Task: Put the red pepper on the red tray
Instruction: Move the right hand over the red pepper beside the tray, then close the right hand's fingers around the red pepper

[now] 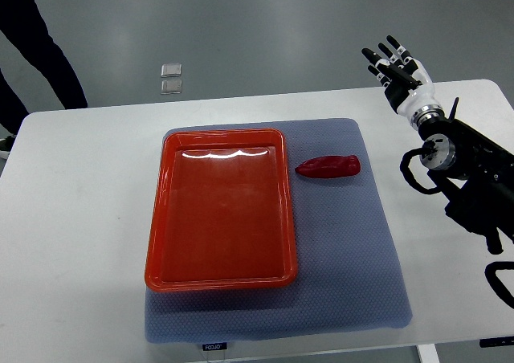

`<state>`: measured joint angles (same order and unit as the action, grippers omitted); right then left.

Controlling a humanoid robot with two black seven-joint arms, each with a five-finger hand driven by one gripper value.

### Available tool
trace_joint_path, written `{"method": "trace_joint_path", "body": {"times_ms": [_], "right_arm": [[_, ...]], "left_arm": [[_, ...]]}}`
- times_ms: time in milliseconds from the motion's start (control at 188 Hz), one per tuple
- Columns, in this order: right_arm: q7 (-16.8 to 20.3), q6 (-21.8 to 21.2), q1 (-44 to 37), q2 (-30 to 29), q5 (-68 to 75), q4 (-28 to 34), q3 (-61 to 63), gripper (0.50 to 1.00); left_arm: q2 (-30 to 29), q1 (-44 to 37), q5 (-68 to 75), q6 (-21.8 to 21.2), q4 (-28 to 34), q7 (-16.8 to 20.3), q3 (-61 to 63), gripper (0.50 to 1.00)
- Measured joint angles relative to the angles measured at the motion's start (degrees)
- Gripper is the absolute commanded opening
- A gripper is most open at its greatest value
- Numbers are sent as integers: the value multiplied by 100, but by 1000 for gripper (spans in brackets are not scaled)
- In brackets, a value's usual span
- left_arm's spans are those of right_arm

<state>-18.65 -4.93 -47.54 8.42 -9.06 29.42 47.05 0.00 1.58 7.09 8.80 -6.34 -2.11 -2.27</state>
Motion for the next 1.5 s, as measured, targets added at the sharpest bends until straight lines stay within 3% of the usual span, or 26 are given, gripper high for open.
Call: {"method": "trace_joint_path", "body": {"times_ms": [329, 558, 792, 1105, 1498], "right_arm": [[-6, 64, -340, 436, -1877, 673, -1386, 919], [50, 67, -1035, 884, -3007, 945, -3095, 919], [76, -7, -1917, 1158, -3137, 1051, -4919, 919], [288, -17, -2511, 1146, -3148, 1330, -6725, 919], [304, -175, -2836, 1220, -3157, 1989, -7499, 915]], "left_arm": [[0, 1, 0, 0, 1, 0, -2, 1000], [0, 0, 0, 0, 1, 0, 2, 1000], [0, 0, 0, 0, 1, 0, 0, 1000], [0, -1, 1, 0, 1, 0, -1, 1000], [0, 0, 2, 2, 0, 0, -1, 1000]]}}
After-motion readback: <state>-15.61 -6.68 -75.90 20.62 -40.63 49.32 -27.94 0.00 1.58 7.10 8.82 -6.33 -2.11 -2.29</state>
